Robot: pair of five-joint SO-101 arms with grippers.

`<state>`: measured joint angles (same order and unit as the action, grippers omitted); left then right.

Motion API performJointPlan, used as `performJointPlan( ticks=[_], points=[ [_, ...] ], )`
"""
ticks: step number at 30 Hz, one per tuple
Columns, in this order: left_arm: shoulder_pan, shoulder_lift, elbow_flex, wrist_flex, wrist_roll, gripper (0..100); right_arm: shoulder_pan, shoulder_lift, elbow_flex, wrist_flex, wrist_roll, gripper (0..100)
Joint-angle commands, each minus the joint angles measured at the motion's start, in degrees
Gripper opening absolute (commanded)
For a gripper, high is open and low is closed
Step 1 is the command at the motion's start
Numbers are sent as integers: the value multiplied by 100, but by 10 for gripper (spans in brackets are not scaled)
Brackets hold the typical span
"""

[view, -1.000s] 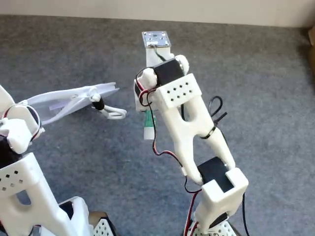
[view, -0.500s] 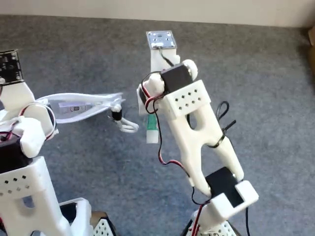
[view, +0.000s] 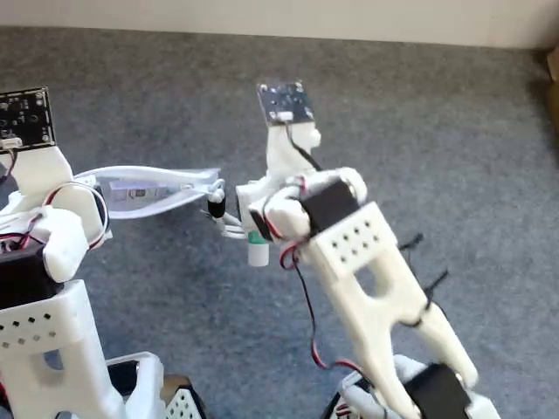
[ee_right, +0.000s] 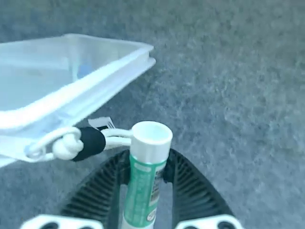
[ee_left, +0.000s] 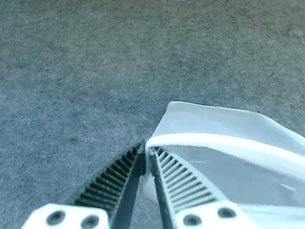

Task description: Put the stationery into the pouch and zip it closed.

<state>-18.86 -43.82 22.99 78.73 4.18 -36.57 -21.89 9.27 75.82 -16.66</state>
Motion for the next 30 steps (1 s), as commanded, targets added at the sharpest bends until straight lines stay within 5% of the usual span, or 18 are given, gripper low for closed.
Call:
performJointPlan(
  ticks=[1, 21, 30],
  points=[
    [136, 40, 101, -26, -53, 6, -75, -1077, 989, -1147, 53, 4],
    [127, 40, 259, -70, -53, 6, -75, -4365, 5587, -6070, 79, 4],
    [136, 40, 259, -53, -53, 6, -75, -5042, 6589, -7565, 88, 4]
  ],
)
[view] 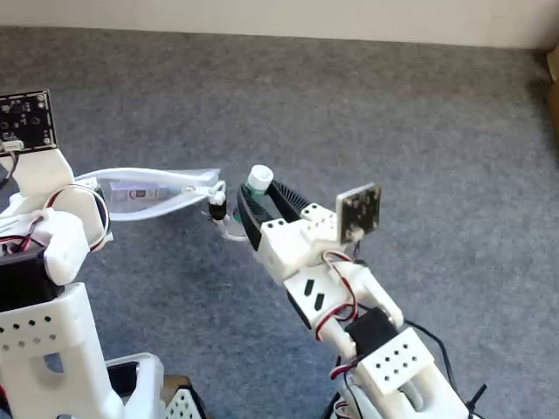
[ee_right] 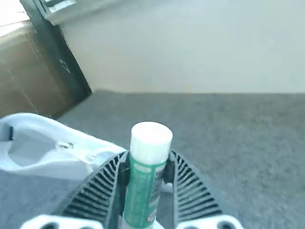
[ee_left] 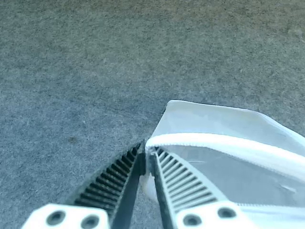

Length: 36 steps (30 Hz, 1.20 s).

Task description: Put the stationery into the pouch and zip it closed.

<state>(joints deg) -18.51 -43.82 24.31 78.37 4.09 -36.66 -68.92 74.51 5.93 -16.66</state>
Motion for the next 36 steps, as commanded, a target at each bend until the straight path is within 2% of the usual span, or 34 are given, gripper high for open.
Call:
performJointPlan(
  ticks=[1, 14, 21, 28, 36],
  points=[
    [101, 40, 127, -18, -44, 6, -66, -382, 119, -655, 88, 4],
    [110, 40, 127, 9, -35, 6, -75, -470, 180, -1727, 97, 4],
    [110, 40, 136, 9, -35, 6, -1226, -444, -242, -1921, 105, 4],
    [110, 40, 136, 9, -35, 6, -1938, -374, -1024, -1930, 105, 4],
    [110, 40, 136, 9, -26, 6, -2273, 1332, -2589, -1938, 105, 4]
  ],
)
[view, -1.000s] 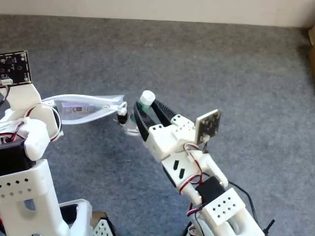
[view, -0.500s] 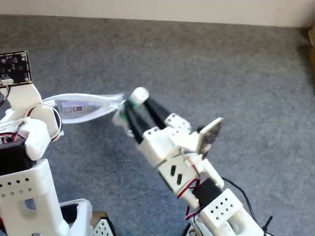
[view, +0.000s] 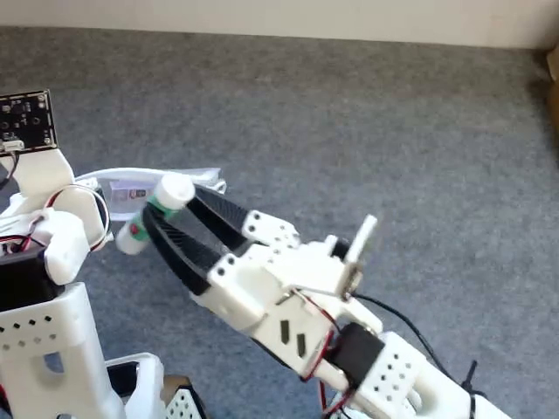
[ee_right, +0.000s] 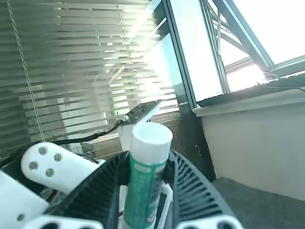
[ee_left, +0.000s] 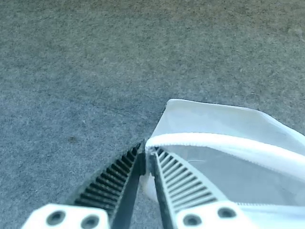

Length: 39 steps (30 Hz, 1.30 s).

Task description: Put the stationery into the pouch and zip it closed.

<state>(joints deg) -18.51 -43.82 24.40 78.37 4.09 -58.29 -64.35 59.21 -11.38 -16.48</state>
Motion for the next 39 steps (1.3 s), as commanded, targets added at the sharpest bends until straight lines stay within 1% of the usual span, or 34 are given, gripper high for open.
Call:
performJointPlan(
  ticks=[1, 5, 10, 13, 15, 20, 22, 26, 30, 32, 36, 39],
  points=[
    [110, 40, 127, 9, -26, 6, -101, 1068, -1218, -207, 88, 4],
    [110, 40, 127, 9, -26, 6, -84, 1657, -1622, -207, 132, 4],
    [110, 40, 127, -26, -26, 6, -119, 1771, -1613, -215, 1327, 4],
    [110, 40, 127, -26, -26, 6, -92, 1780, -1279, -215, 1793, 4],
    [110, 40, 127, -26, -26, 6, -92, 1824, -1086, -251, 1978, 4],
    [110, 40, 127, -35, -26, 6, -92, 1842, -593, -1402, 2356, 4],
    [110, 40, 127, -35, -26, 6, -92, 1842, -505, -1596, 2567, 4],
    [110, 40, 127, -35, -26, 6, -84, 1956, -488, -1657, 2637, 4],
    [110, 40, 127, -35, -26, 6, 154, 2730, -532, -1684, 2629, 4],
    [101, 40, 127, -18, -26, 6, 277, 3248, -716, -2132, 2629, 4],
    [101, 40, 127, -9, -35, 6, 400, 4040, -831, -3371, 2620, 4],
    [101, 40, 127, 0, -35, 6, 382, 4224, -822, -3723, 2620, 4]
  ],
)
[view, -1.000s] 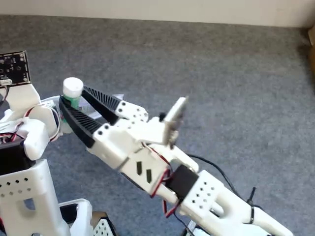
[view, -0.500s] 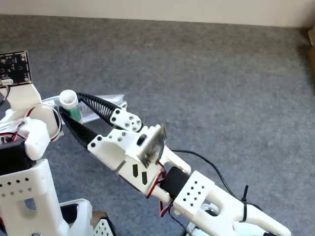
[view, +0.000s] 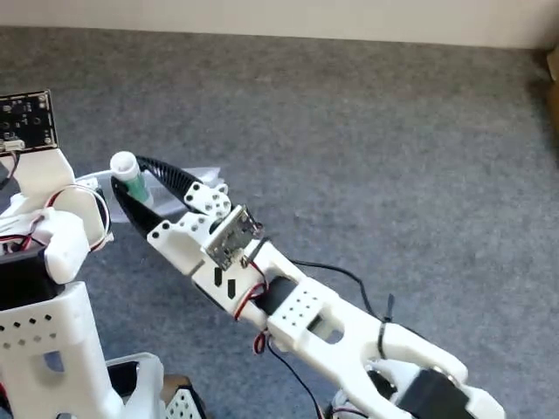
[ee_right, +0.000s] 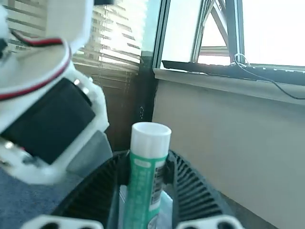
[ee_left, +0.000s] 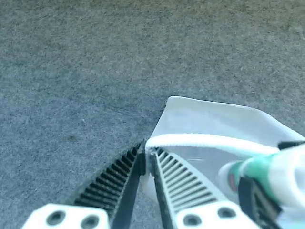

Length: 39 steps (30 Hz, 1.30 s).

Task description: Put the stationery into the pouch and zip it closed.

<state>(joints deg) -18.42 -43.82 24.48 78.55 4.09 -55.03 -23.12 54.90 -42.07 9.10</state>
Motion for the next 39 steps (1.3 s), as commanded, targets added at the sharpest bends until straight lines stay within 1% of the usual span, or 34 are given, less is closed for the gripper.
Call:
performJointPlan(
  ticks=[1, 8, 13, 14, 34, 37, 39],
  points=[
    [92, 40, 119, -18, -35, 6, 57, 110, -391, -646, 62, 4],
    [92, 40, 127, -18, -35, 6, 57, -92, -127, -646, 62, 12],
    [92, 40, 127, -18, -35, 6, 48, -303, 136, -646, 62, 136],
    [92, 40, 127, -18, -35, 6, 48, -338, 145, -646, 62, 149],
    [84, 40, 127, -18, -35, 6, 84, -391, 268, -646, 62, 149],
    [75, 40, 127, -18, -35, 6, 136, -690, 295, -620, 62, 149],
    [75, 40, 127, -18, -35, 6, 145, -1147, 462, -338, 62, 149]
  ],
)
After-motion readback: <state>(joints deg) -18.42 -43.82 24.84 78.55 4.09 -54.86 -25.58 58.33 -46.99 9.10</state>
